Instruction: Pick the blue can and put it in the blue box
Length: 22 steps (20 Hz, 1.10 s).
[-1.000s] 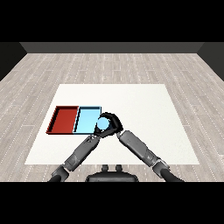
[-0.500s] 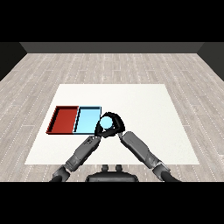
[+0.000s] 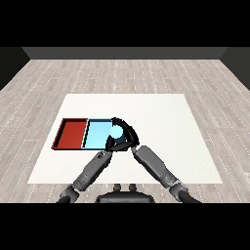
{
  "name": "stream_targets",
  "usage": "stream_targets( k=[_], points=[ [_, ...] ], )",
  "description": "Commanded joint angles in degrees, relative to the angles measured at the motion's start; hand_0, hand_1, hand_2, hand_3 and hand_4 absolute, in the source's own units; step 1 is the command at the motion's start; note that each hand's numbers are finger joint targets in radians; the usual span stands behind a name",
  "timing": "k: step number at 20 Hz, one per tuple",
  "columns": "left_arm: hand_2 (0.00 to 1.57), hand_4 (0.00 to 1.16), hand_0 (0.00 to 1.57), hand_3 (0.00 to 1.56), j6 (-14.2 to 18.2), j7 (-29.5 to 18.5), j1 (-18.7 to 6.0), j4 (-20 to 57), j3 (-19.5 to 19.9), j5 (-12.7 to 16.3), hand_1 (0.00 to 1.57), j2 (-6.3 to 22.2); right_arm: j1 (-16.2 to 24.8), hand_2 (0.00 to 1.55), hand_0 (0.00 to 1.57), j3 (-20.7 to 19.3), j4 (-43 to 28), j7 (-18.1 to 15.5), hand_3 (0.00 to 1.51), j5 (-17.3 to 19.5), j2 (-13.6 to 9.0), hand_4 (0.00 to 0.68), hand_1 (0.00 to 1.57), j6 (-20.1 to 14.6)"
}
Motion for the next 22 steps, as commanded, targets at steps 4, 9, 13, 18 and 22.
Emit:
stream_targets(
  k=[4,9,13,18,22],
  points=[
    [1.57,1.14,1.57,1.50,-1.65,-1.08,-1.83,3.60,2.38,-1.40,1.57,-0.37,2.28,0.00,0.00,-1.92,-5.26,4.96,0.00,2.79,0.30,0.000,0.00,-0.74],
    [1.57,1.13,1.57,1.51,0.59,-0.82,-2.93,3.92,2.30,-1.92,1.57,-0.36,4.39,0.00,0.00,-5.57,-3.11,0.63,0.00,1.53,0.27,0.000,0.00,5.24],
    [1.57,1.13,1.57,1.50,0.92,-0.03,1.40,0.81,3.00,-6.46,1.57,-0.38,9.26,0.00,0.00,-9.17,-12.64,4.64,0.00,1.72,-3.33,0.000,0.00,7.91],
    [1.57,1.12,1.57,1.49,-0.55,-0.74,0.20,3.00,5.12,-7.31,1.57,-0.34,18.14,0.00,0.00,-8.59,-22.84,4.05,0.00,3.91,-4.16,0.000,0.00,5.64],
    [1.57,1.13,1.57,1.49,0.33,5.08,0.45,-1.70,5.44,-9.33,1.57,1.64,23.29,0.00,0.00,-14.68,-25.30,0.96,0.00,0.19,-8.74,0.000,0.00,11.00]
  ],
)
